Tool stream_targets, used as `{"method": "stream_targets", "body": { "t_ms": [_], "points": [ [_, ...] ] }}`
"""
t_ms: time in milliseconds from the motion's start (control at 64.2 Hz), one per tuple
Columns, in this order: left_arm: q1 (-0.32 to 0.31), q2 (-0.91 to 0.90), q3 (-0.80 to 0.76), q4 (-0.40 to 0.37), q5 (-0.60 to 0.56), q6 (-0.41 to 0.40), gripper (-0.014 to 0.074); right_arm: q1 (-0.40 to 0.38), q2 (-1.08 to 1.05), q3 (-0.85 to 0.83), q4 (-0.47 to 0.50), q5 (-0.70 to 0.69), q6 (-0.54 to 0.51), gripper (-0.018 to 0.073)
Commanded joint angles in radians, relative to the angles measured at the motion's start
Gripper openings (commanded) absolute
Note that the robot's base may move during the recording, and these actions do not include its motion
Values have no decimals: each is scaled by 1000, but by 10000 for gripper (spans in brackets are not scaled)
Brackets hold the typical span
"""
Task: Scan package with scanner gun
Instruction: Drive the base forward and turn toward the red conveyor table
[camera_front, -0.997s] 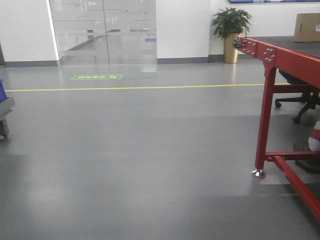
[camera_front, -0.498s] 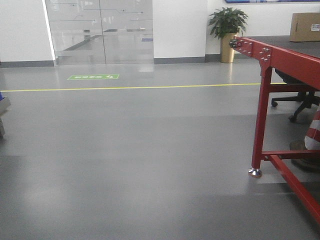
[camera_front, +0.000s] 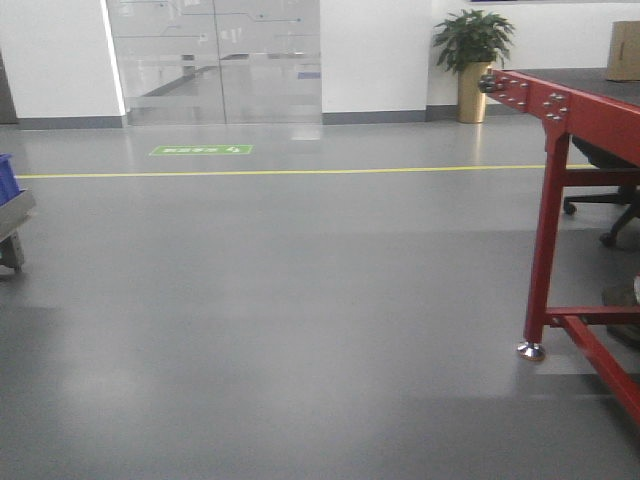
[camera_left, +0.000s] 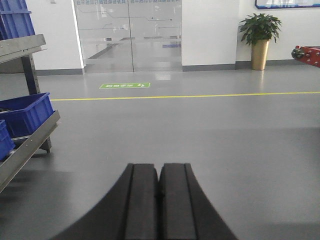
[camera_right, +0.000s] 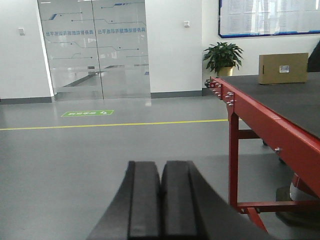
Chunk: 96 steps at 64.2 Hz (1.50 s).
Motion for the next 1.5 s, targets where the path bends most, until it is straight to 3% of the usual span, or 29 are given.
{"method": "stream_targets", "body": {
  "t_ms": [0, 1480],
  "points": [
    [2, -4, -4, 3, -14, -8, -111, 3, -2, 0, 0, -18, -1, -155],
    [-1, -4, -4, 3, -14, -8, -111, 3, -2, 0, 0, -18, -1, -155]
  ]
}}
